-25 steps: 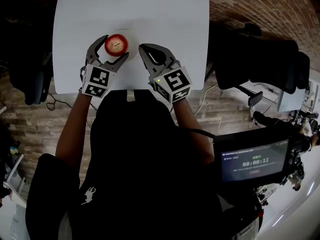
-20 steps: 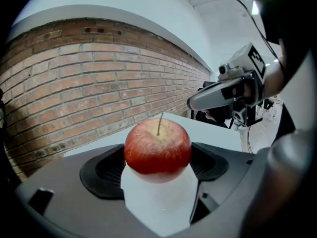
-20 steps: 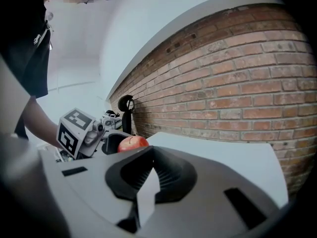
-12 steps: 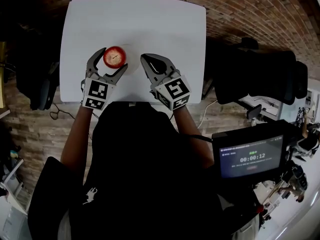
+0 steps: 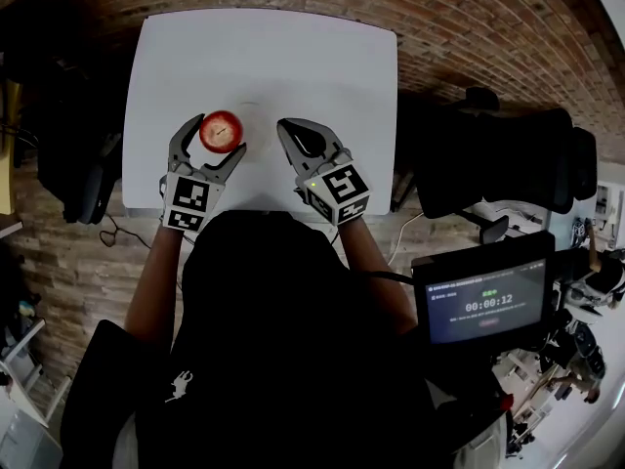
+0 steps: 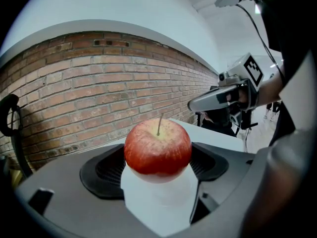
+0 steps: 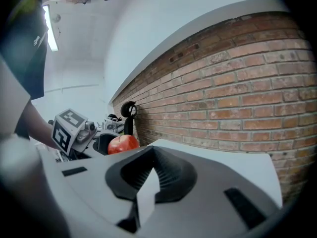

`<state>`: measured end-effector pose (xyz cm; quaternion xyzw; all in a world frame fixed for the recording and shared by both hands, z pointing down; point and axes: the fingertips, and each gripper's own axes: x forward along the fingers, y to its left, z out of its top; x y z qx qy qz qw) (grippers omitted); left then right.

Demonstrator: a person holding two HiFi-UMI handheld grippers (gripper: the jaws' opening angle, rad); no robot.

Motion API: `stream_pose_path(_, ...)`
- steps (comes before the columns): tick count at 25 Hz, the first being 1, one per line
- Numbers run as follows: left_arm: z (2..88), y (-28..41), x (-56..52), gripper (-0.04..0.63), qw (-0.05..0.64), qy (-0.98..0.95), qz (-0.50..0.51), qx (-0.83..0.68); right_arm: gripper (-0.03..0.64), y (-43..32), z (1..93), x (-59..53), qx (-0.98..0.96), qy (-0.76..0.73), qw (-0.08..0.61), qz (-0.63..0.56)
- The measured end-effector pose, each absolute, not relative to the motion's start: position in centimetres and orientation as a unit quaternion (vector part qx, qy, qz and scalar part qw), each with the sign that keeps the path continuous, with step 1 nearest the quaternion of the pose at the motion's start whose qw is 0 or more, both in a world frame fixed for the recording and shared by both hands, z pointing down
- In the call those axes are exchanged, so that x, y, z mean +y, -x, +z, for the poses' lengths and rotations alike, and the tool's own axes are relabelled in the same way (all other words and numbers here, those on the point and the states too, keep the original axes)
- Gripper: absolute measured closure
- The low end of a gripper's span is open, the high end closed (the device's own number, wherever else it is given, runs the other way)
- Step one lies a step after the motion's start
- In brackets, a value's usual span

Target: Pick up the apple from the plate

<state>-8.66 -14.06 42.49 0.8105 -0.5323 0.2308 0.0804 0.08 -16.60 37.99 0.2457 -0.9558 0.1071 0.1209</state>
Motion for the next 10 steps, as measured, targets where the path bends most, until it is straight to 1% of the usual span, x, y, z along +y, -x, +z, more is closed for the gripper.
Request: stream_pose_path(10, 41.3, 9.7, -12.8, 0.19, 0.079, -0.809, 0.228, -0.536, 0.614, 0.7, 36.9, -15.5, -0.956, -0.248, 0.124, 0.097)
